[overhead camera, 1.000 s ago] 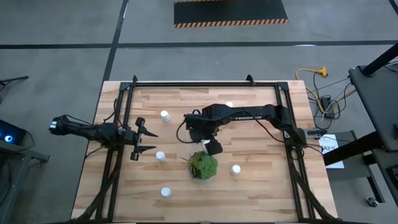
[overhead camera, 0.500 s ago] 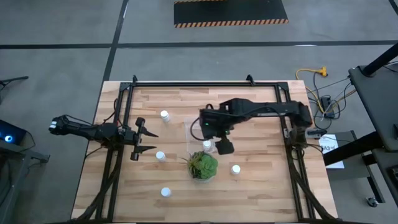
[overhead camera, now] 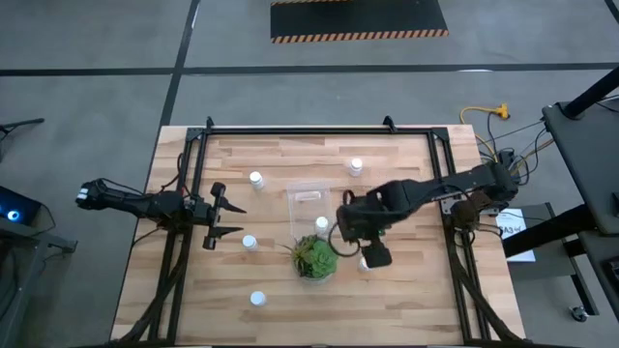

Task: Pick and place pill bottles into a basket
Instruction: Put the white pill bottle into the transparent bin

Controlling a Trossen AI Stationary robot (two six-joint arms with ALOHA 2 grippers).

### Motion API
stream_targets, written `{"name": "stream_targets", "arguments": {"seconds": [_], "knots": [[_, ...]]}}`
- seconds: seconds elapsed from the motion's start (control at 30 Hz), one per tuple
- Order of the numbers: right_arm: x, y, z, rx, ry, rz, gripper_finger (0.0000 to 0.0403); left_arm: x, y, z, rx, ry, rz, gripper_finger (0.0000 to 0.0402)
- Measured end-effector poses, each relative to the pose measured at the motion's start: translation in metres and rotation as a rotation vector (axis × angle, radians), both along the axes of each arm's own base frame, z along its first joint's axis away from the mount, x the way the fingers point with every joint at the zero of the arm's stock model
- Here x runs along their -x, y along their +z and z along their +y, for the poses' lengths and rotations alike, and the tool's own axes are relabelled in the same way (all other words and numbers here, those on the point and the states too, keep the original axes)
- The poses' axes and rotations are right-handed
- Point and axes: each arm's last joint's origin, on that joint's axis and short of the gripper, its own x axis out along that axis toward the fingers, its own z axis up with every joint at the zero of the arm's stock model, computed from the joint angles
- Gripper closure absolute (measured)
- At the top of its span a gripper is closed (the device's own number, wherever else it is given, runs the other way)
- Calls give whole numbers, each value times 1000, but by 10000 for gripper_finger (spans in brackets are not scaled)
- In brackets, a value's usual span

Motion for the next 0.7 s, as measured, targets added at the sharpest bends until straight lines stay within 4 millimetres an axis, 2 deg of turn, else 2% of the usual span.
{"name": "stream_targets", "arguments": {"seconds": [0.2, 0.43, 0.7], "knots": [[13, -14, 14, -3, -40, 27, 143, 0, 0, 0, 0, 0, 0, 198], [18, -28, 25, 14, -43, 53, 136, 0, 0, 0, 0, 0, 0, 198], [19, -28, 27, 9, -65, 58, 142, 0, 0, 0, 0, 0, 0, 198]]}}
